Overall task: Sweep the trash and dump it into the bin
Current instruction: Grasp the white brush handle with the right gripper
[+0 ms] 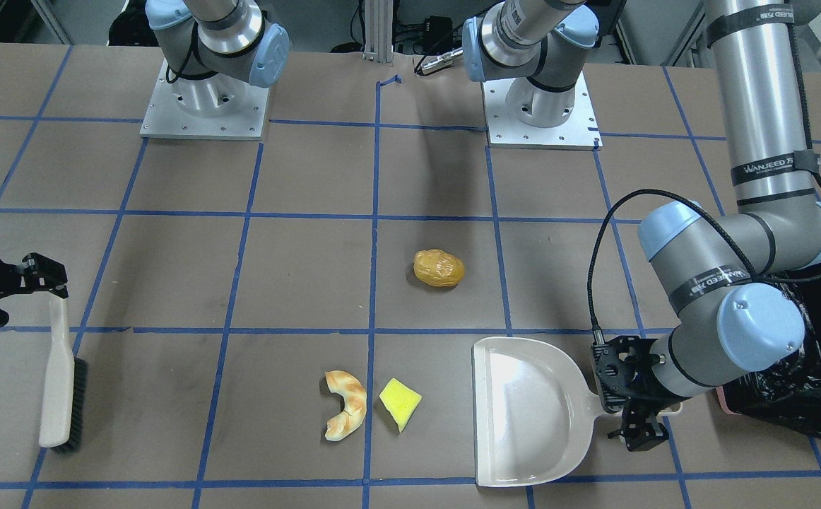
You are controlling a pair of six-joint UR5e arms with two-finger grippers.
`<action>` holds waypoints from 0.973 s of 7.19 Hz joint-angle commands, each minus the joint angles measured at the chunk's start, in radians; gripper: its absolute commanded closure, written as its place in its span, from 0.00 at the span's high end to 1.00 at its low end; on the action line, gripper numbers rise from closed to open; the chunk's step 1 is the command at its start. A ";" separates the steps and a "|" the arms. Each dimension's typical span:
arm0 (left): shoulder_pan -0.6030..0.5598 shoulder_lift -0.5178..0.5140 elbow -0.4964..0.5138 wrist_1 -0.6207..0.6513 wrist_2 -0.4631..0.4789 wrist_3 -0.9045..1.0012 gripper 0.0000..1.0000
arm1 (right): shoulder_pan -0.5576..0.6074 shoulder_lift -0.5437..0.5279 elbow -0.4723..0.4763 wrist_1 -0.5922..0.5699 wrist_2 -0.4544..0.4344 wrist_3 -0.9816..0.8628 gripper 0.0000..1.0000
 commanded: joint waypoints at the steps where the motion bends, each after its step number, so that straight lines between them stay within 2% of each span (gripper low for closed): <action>1: 0.010 0.008 -0.037 0.000 -0.010 -0.003 1.00 | 0.000 0.026 0.033 -0.004 -0.011 0.010 1.00; 2: 0.019 -0.006 -0.039 0.008 -0.010 0.000 1.00 | 0.000 0.028 0.050 -0.007 -0.008 0.010 1.00; 4: 0.018 -0.011 -0.039 0.009 -0.016 -0.004 0.98 | 0.000 0.052 0.054 -0.013 -0.010 0.008 0.89; 5: 0.018 -0.014 -0.039 0.011 -0.016 -0.006 0.97 | 0.000 0.054 0.054 -0.013 -0.011 0.008 0.75; 6: 0.020 -0.014 -0.046 0.011 -0.011 -0.017 0.93 | 0.000 0.054 0.051 -0.013 -0.011 0.008 0.53; 7: 0.020 -0.022 -0.049 0.032 -0.011 -0.017 0.80 | 0.000 0.054 0.049 -0.016 -0.011 0.010 0.43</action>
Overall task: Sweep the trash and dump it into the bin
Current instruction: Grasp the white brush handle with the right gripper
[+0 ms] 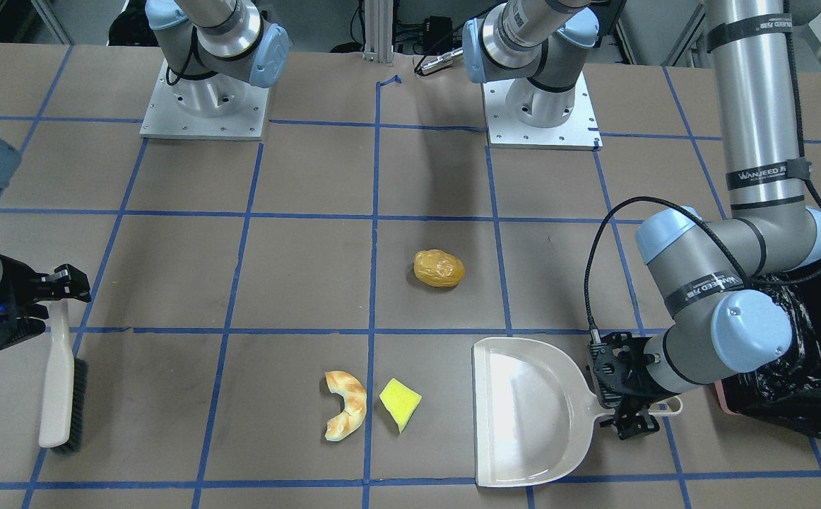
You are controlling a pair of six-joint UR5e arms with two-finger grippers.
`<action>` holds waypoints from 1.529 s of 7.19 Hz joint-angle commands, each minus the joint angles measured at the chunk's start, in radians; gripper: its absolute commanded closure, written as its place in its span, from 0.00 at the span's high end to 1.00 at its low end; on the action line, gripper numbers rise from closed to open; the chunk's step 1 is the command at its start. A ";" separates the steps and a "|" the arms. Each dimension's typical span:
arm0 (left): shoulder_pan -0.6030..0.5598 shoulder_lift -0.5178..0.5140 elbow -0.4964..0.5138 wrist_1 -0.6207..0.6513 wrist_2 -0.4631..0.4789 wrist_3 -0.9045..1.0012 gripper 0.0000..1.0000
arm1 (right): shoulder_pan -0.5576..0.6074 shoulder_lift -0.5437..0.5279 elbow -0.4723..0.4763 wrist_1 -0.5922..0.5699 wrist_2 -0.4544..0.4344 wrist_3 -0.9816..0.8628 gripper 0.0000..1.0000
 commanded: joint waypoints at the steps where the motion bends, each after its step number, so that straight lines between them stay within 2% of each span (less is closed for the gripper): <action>1: -0.001 -0.011 0.000 0.023 0.000 -0.004 0.67 | 0.000 -0.002 -0.008 -0.002 0.000 0.004 0.41; 2: -0.001 -0.011 -0.002 0.027 0.000 -0.004 0.58 | 0.000 -0.001 -0.007 -0.002 -0.002 0.007 0.29; 3: -0.001 -0.010 -0.002 0.027 -0.002 -0.004 0.35 | 0.000 -0.001 -0.007 -0.001 -0.005 0.016 0.02; 4: -0.002 -0.006 -0.003 0.033 -0.002 -0.004 0.02 | 0.000 -0.002 -0.007 0.002 -0.003 0.016 0.00; 6: -0.009 -0.002 -0.003 0.035 -0.002 -0.004 0.00 | 0.005 -0.025 -0.029 0.010 0.001 0.054 0.00; 7: -0.024 0.000 -0.003 0.036 -0.006 -0.004 0.00 | 0.020 -0.039 -0.048 0.024 0.019 0.195 0.00; 8: -0.036 -0.005 -0.006 0.058 -0.018 -0.004 0.00 | 0.078 -0.044 -0.048 0.021 0.056 0.232 0.00; 11: -0.074 -0.002 -0.010 0.064 -0.015 -0.015 0.00 | 0.306 -0.042 -0.040 0.022 0.101 0.571 0.00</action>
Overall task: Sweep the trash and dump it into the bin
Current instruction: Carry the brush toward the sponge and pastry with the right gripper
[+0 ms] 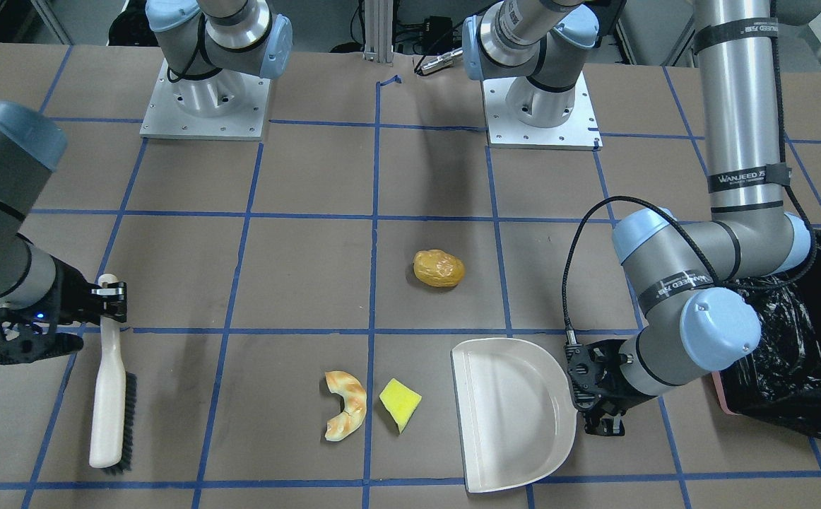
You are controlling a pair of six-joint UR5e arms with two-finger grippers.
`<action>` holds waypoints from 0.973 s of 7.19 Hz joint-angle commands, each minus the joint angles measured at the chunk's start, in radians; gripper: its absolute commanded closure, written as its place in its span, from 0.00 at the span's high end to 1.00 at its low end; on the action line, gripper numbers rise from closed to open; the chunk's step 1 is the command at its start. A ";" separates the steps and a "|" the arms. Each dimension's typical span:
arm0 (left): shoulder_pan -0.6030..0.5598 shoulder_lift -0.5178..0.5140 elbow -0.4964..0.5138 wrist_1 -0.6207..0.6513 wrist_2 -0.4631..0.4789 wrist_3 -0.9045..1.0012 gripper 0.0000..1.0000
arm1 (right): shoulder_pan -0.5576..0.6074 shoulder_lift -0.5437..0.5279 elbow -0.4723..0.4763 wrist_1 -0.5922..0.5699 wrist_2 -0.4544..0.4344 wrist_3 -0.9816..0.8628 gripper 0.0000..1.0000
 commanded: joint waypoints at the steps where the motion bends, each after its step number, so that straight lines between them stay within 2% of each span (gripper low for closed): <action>1: -0.019 0.000 -0.008 0.004 0.002 -0.007 0.00 | 0.183 0.008 0.002 -0.005 0.020 0.255 0.00; 4: -0.021 -0.003 -0.048 0.063 0.002 -0.018 0.00 | 0.315 0.022 0.006 -0.009 0.088 0.459 0.00; 7: -0.021 -0.003 -0.050 0.063 0.002 -0.020 0.00 | 0.401 0.068 -0.001 -0.053 0.092 0.586 0.00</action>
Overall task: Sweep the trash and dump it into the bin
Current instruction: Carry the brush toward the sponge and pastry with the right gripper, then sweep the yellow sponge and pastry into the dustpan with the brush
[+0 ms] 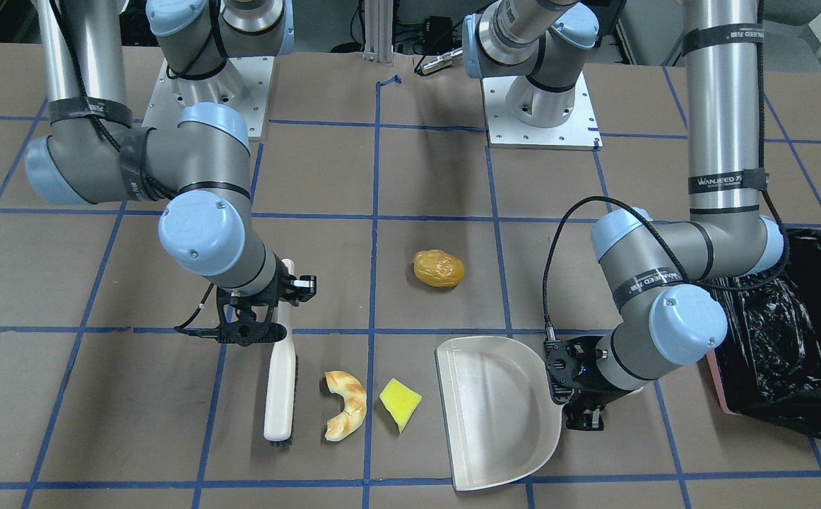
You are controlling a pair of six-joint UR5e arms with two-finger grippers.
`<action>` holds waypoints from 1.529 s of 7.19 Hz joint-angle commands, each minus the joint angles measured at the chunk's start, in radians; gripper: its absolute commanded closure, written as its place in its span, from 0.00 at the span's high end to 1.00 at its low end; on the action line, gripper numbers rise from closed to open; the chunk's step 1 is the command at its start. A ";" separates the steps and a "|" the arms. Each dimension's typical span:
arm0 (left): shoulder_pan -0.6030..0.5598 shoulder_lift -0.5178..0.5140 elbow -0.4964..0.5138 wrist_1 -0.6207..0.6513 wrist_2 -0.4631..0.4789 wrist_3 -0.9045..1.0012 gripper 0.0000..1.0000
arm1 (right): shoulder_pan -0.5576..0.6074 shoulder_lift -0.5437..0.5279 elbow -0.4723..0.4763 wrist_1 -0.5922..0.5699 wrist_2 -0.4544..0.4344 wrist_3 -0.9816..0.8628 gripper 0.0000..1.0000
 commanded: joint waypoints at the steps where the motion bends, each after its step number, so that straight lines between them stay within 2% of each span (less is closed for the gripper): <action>1: 0.000 0.000 -0.001 0.000 0.000 -0.001 0.00 | 0.059 0.032 -0.002 -0.063 0.001 0.098 0.00; 3: 0.000 0.002 -0.001 0.000 0.000 -0.001 0.00 | 0.133 0.075 -0.037 -0.128 0.002 0.236 0.00; 5: 0.000 0.002 -0.002 0.000 -0.002 -0.001 0.00 | 0.214 0.128 -0.118 -0.131 0.034 0.369 0.00; 11: 0.000 0.009 -0.002 0.000 -0.002 -0.001 0.00 | 0.392 0.313 -0.408 -0.137 0.130 0.692 0.00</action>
